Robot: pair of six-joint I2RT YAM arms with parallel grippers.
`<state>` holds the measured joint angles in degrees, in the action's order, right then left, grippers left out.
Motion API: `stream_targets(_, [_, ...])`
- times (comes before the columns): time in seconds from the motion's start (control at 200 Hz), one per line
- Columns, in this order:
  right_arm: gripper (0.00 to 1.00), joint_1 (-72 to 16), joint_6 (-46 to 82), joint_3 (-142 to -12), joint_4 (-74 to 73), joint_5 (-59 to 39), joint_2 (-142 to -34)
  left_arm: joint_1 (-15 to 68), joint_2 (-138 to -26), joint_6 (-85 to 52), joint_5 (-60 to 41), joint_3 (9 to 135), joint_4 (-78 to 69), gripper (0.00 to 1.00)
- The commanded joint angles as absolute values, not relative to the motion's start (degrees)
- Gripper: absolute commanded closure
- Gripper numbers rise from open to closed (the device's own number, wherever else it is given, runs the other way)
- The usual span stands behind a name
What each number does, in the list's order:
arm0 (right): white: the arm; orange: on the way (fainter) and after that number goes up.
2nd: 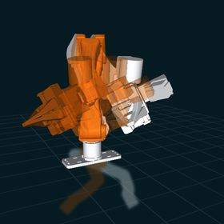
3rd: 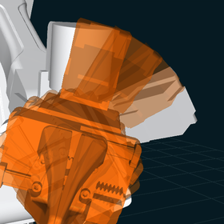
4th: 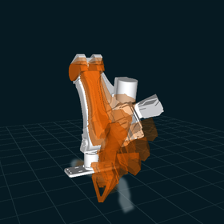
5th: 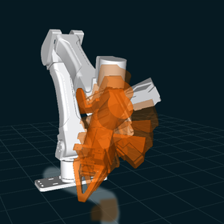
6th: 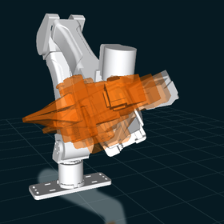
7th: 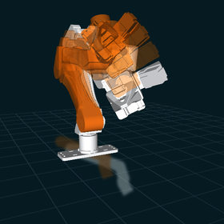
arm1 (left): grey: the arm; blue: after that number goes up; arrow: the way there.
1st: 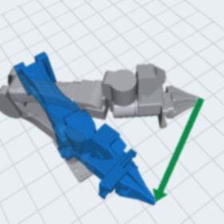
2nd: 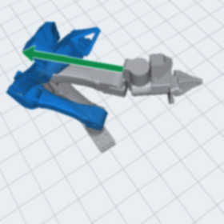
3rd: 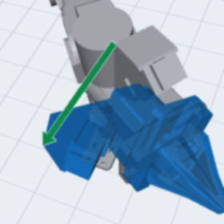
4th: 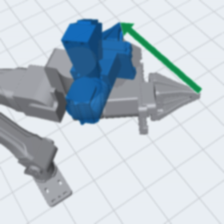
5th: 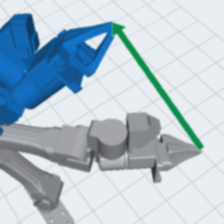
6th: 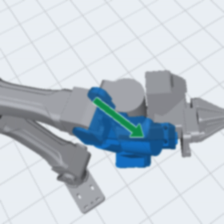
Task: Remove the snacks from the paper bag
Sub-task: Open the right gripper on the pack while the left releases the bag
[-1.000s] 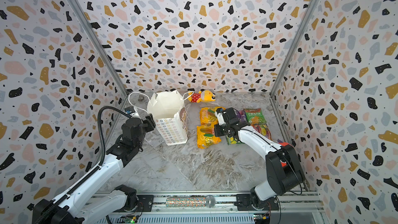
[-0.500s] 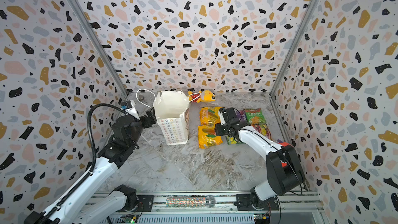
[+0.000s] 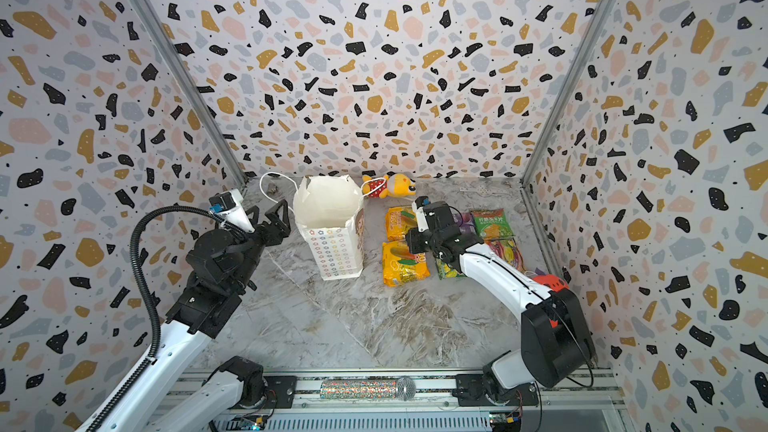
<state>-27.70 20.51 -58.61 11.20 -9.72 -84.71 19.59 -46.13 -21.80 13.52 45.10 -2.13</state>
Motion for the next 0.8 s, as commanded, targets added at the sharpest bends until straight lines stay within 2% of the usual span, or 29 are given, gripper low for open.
stream_targets(0.0, [0.77, -25.9, 21.9, -55.0, 9.6, -11.1, -86.7, 19.4, -47.9, -22.8, 12.4, 41.5, -4.2, 0.19])
stream_targets(0.25, [0.77, -25.1, 22.1, -50.0, 7.0, -5.4, -88.8, 19.4, -49.3, -23.6, 15.2, 35.5, -7.3, 0.19])
stream_targets(0.461, [0.77, -25.3, 21.7, -52.9, 8.1, -6.4, -84.7, 19.4, -46.9, -23.0, 17.5, 32.3, -10.3, 0.18])
stream_targets(0.536, [0.73, -25.9, 20.8, -54.1, 8.9, -6.7, -81.8, 19.4, -44.6, -22.7, 18.8, 31.9, -10.6, 0.18])
stream_targets(0.611, [0.7, -26.8, 18.8, -53.7, 5.9, -10.8, -79.0, 19.4, -41.8, -22.6, 19.7, 31.9, -10.7, 0.18])
stream_targets(0.721, [0.67, -27.4, 17.2, -52.9, 0.5, -24.2, -79.5, 19.4, -38.4, -20.8, 17.3, 32.4, -12.6, 0.17])
stream_targets(0.796, [0.67, -29.3, 17.3, -53.2, -0.6, -25.3, -82.1, 19.3, -37.3, -20.0, 16.5, 33.8, -12.3, 0.17])
